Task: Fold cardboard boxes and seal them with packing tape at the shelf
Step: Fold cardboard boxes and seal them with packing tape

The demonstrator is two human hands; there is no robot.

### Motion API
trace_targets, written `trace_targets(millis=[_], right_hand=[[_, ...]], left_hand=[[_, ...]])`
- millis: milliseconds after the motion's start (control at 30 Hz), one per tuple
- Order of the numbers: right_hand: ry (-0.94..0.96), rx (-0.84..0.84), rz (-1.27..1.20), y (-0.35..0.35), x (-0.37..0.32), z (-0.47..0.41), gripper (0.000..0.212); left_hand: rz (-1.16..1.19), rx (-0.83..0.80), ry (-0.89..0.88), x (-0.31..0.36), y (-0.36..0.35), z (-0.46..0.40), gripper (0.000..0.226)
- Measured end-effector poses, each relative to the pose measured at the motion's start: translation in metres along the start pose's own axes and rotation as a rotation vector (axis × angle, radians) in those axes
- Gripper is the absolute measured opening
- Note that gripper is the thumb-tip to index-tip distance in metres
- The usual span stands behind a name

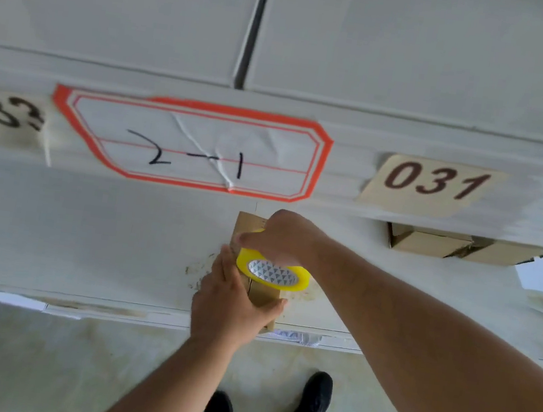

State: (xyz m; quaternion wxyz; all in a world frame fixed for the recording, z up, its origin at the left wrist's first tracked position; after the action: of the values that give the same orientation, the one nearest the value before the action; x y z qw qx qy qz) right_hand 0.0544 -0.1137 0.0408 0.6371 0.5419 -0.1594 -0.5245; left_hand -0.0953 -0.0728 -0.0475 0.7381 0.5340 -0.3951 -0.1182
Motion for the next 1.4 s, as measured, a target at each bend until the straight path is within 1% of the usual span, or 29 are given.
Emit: trace_targets(millis=[33, 67, 167, 233, 300, 367, 433, 533, 700, 900, 1067, 1167, 1233, 1300, 1400], right_hand=[[0.007, -0.007, -0.007, -0.001, -0.003, 0.002, 0.062], [0.022, -0.008, 0.003, -0.002, -0.007, 0.004, 0.063], [0.082, 0.026, 0.033, -0.002, -0.017, 0.008, 0.065], [0.098, 0.035, 0.051, 0.008, -0.012, 0.007, 0.065], [0.112, 0.039, 0.167, 0.024, 0.011, 0.005, 0.063], [0.111, 0.034, 0.35, 0.038, 0.044, 0.006, 0.065], [0.073, 0.032, 0.432, 0.041, 0.076, 0.009, 0.067], [0.02, 0.031, 0.358, 0.025, 0.101, 0.01, 0.069], [-0.008, 0.046, 0.305, 0.004, 0.117, 0.012, 0.067], [-0.057, 0.038, 0.248, -0.021, 0.128, 0.011, 0.066], [-0.147, -0.026, 0.155, -0.045, 0.127, 0.009, 0.069], [-0.16, -0.044, 0.131, -0.055, 0.118, 0.006, 0.064], [-0.16, -0.043, 0.129, -0.059, 0.112, 0.004, 0.064], [-0.163, -0.041, 0.132, -0.058, 0.112, 0.005, 0.065], [-0.171, -0.017, 0.122, -0.043, 0.12, 0.014, 0.075]], left_hand=[[-0.027, -0.012, 0.024, -0.004, 0.001, -0.002, 0.146], [-0.034, -0.014, 0.044, -0.01, -0.001, -0.006, 0.146], [-0.037, -0.01, 0.053, -0.016, 0.001, -0.01, 0.138], [-0.029, -0.003, 0.048, -0.017, 0.0, -0.009, 0.138], [-0.044, -0.011, 0.038, -0.015, 0.001, -0.009, 0.138], [-0.059, -0.015, 0.036, -0.017, 0.001, -0.009, 0.137], [-0.066, -0.017, 0.03, -0.017, 0.001, -0.009, 0.136], [-0.086, -0.015, 0.027, -0.017, 0.0, -0.01, 0.135], [-0.109, -0.025, 0.025, -0.013, 0.001, -0.01, 0.135], [-0.129, -0.057, 0.034, -0.013, 0.001, -0.011, 0.135], [-0.143, -0.093, 0.05, -0.011, 0.002, -0.012, 0.136], [-0.235, -0.17, 0.106, 0.001, 0.004, -0.015, 0.144], [-0.25, -0.199, 0.157, 0.01, 0.004, -0.017, 0.15], [-0.207, -0.181, 0.164, 0.012, 0.005, -0.016, 0.146], [-0.119, -0.134, 0.143, 0.001, 0.009, -0.015, 0.134]])
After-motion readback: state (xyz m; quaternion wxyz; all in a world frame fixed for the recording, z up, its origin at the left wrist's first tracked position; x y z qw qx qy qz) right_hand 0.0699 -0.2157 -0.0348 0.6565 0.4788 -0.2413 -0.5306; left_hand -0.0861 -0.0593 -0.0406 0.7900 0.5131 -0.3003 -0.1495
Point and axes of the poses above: each hand's wrist, its own z-axis away from the middle knuckle, its own y-axis out of the back of the hand, x = y × z, the point moved 1 cm from there along -z, towards the middle knuckle, and after that the axes turned 13 degrees about x, right-handed, at the moved point
